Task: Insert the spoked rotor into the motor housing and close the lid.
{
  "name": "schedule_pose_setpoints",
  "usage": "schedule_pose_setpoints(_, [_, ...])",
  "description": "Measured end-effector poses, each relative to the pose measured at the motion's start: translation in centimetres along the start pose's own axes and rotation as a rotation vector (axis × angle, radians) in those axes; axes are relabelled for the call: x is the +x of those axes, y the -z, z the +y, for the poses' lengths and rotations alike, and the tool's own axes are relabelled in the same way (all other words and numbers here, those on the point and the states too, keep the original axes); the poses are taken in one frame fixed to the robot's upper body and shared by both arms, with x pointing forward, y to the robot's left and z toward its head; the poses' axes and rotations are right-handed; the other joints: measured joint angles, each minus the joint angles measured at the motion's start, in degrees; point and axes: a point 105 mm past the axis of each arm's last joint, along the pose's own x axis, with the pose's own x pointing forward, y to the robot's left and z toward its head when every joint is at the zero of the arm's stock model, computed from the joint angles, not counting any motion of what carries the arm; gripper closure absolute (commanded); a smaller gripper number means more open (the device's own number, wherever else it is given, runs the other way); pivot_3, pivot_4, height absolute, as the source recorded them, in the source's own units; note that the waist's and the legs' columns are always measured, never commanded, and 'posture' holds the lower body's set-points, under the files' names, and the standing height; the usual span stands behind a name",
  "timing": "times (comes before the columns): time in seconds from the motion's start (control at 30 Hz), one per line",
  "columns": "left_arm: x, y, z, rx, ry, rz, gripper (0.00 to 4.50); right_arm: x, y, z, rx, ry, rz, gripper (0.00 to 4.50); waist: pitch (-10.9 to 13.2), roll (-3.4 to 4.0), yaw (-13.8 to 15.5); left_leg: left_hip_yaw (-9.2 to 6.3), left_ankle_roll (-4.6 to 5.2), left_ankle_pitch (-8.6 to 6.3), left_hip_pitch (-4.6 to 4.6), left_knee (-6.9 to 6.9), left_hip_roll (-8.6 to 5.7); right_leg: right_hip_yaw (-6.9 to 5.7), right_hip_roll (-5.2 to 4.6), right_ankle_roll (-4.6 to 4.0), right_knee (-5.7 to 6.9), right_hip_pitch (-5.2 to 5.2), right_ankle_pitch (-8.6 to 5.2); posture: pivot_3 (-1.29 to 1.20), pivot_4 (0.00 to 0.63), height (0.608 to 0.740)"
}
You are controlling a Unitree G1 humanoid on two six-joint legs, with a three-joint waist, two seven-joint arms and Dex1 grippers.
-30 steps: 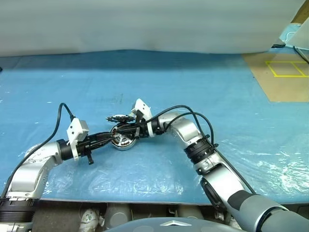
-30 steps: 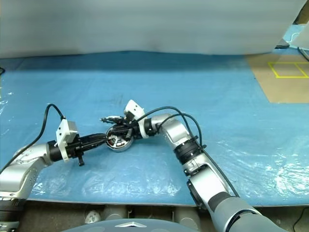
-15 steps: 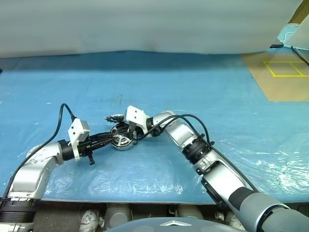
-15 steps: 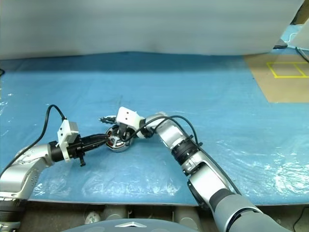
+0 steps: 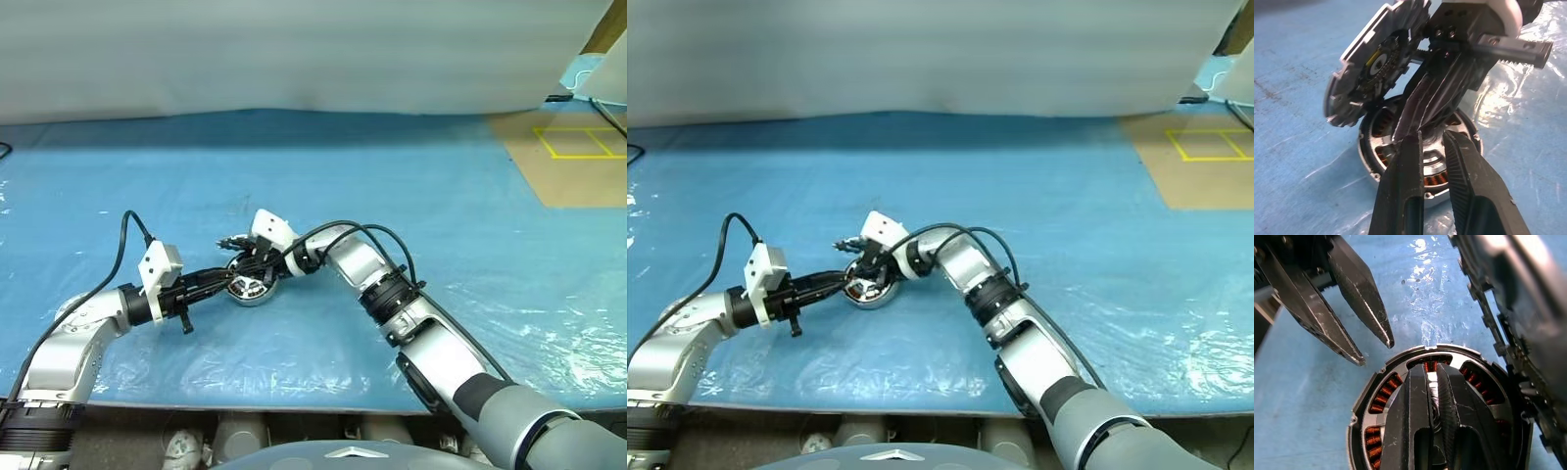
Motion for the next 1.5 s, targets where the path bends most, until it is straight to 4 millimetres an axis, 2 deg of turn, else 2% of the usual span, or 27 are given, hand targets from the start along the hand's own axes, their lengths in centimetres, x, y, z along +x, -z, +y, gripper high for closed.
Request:
schedule_pose_setpoints(0.07, [0.0, 0.0, 0.0, 0.001, -0.001, 0.002, 3.76, -0.3, 0.1, 0.2, 0.088, -0.021, -0.023, 4.25, 0.0, -0.07, 0.0, 0.0, -0.34, 0.04, -0.18, -0.11, 0.02, -0.12, 0.01, -0.01, -0.24, -0.07, -0.01, 0.0, 0.15, 0.74])
schedule_pose_setpoints(0.27, [0.1, -0.1, 0.1, 0.012, -0.002, -0.004, 3.76, -1.0, 0.5, 0.2, 0.28, -0.014, -0.071, 4.25, -0.1, -0.06, 0.5, -0.02, -0.49, -0.03, -0.25, -0.37, 0.06, -0.4, 0.02, -0.12, -0.46, -0.04, -0.08, 0.0, 0.15, 0.74])
schedule_pose_setpoints(0.4, [0.1, -0.2, 0.2, 0.016, -0.004, -0.005, 3.76, -1.6, 1.0, -0.9, 0.429, 0.063, -0.101, 4.25, -0.1, -0.05, 1.2, -0.01, -0.5, -0.03, -0.12, -0.41, 0.07, -0.35, 0.01, -0.11, -0.52, 0.02, -0.1, 0.0, 0.15, 0.74])
schedule_pose_setpoints(0.5, [0.1, -0.3, 0.3, 0.021, -0.003, -0.008, 3.76, -2.2, 1.6, -2.7, 0.464, 0.219, -0.074, 4.25, -0.1, -0.05, 1.3, -0.01, -0.5, -0.04, 0.2, -0.39, 0.07, -0.27, 0.01, -0.08, -0.41, 0.22, -0.11, 0.0, 0.15, 0.74])
schedule_pose_setpoints(0.6, [0.2, -0.3, 0.3, 0.021, -0.002, -0.008, 3.76, -2.7, 1.8, -3.0, 0.414, 0.293, -0.05, 4.25, -0.1, -0.05, 1.4, -0.02, -0.5, -0.04, 0.24, -0.4, 0.07, -0.25, 0.01, 0.31, -0.41, 0.25, -0.33, 0.0, 0.15, 0.74])
schedule_pose_setpoints(0.73, [0.3, -0.4, 0.4, 0.026, 0.002, -0.011, 3.76, -2.7, 1.3, -2.3, 0.33, 0.288, -0.053, 4.25, -0.1, -0.08, 1.3, 0.0, -0.54, -0.03, 0.0, -0.46, 0.06, -0.24, 0.03, 0.03, -0.46, 0.03, -0.17, 0.0, 0.15, 0.74])
schedule_pose_setpoints(0.87, [0.3, -0.3, 0.6, 0.022, 0.0, -0.008, 3.76, -3.9, 1.3, -0.7, 0.27, 0.179, -0.126, 4.25, -0.1, -0.11, 1.3, -0.03, -0.6, -0.05, -0.55, -0.45, 0.02, -0.36, 0.09, 0.27, -0.54, -0.36, -0.01, 0.0, 0.15, 0.74])
schedule_pose_setpoints(1.0, [0.3, -0.2, 0.8, 0.024, -0.005, -0.003, 3.76, -4.0, 0.9, 0.3, 0.213, 0.113, -0.139, 4.25, -0.1, -0.12, 1.2, -0.12, -0.66, -0.08, -0.97, -0.25, 0.22, -0.45, 0.49, 0.2, -0.39, -0.71, 0.0, 0.0, 0.15, 0.74])
schedule_pose_setpoints(1.23, [0.3, -0.2, 0.8, 0.023, -0.006, -0.002, 3.76, -4.8, -0.1, 1.1, 0.142, 0.028, -0.173, 4.25, -0.1, -0.13, 1.3, -0.14, -0.7, -0.11, -1.08, 0.07, 0.39, -0.33, 0.68, -0.1, -0.28, -0.79, -0.11, 0.0, 0.15, 0.74])
schedule_pose_setpoints(1.37, [0.3, -0.1, 0.7, 0.02, -0.005, -0.001, 3.76, -6.5, -1.2, 1.4, 0.126, 0.002, -0.222, 4.25, 0.0, -0.14, 1.4, -0.13, -0.7, -0.11, -1.09, 0.14, 0.39, -0.31, 0.69, -0.12, -0.24, -0.79, -0.1, 0.0, 0.15, 0.74])
schedule_pose_setpoints(1.43, [0.2, 0.0, 0.6, 0.015, -0.006, -0.001, 3.76, -9.2, -1.5, 1.7, 0.096, 0.014, -0.25, 4.25, 0.0, -0.16, 1.8, -0.14, -0.7, -0.11, -1.11, 0.15, 0.37, -0.3, 0.68, -0.1, -0.27, -0.74, -0.09, 0.0, 0.15, 0.74])
schedule_pose_setpoints(1.5, [-0.2, 0.1, 0.6, 0.001, -0.019, -0.005, 3.76, -12.1, -0.7, 1.3, 0.095, 0.084, -0.264, 4.25, 0.0, -0.21, 2.2, -0.14, -0.7, -0.11, -1.11, 0.15, 0.37, -0.29, 0.69, -0.07, -0.3, -0.71, -0.07, 0.0, 0.15, 0.74])
